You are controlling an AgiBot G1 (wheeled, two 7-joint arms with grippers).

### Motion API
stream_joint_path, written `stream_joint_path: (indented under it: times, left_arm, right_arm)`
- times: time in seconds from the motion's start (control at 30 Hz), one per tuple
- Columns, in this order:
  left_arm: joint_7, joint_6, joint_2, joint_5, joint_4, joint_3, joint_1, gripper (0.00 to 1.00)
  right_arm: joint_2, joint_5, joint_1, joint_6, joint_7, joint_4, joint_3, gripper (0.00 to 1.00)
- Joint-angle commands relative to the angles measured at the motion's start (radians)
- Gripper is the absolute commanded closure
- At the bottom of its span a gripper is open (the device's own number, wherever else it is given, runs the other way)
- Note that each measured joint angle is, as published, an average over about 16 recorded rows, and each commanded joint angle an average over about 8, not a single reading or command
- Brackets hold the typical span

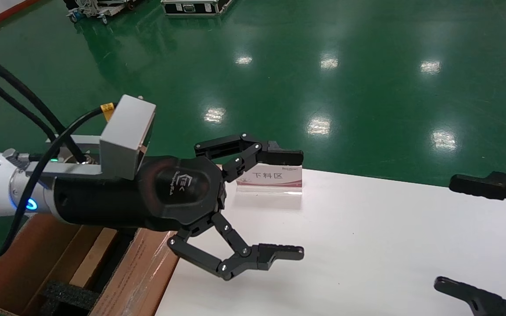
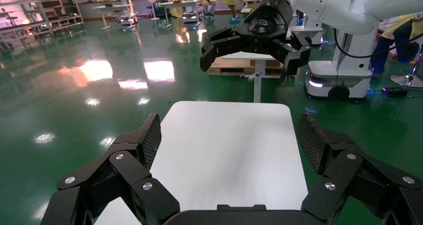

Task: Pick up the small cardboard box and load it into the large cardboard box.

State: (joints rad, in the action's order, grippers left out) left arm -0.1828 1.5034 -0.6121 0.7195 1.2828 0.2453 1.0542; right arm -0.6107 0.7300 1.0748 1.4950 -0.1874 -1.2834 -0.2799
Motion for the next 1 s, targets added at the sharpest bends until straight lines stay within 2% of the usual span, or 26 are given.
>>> stream_joint_path:
  times: [0.03, 1.0]
  left_arm:
    - [0.000, 0.000, 0.000, 0.001, 0.000, 0.002, 0.001, 0.00]
    - [-0.004, -0.006, 0.001, 0.009, 0.001, 0.027, 0.016, 0.00]
  right_arm:
    - [0.000, 0.000, 0.000, 0.000, 0.000, 0.000, 0.000, 0.00]
    - [0.000, 0.000, 0.000, 0.000, 0.000, 0.000, 0.000, 0.00]
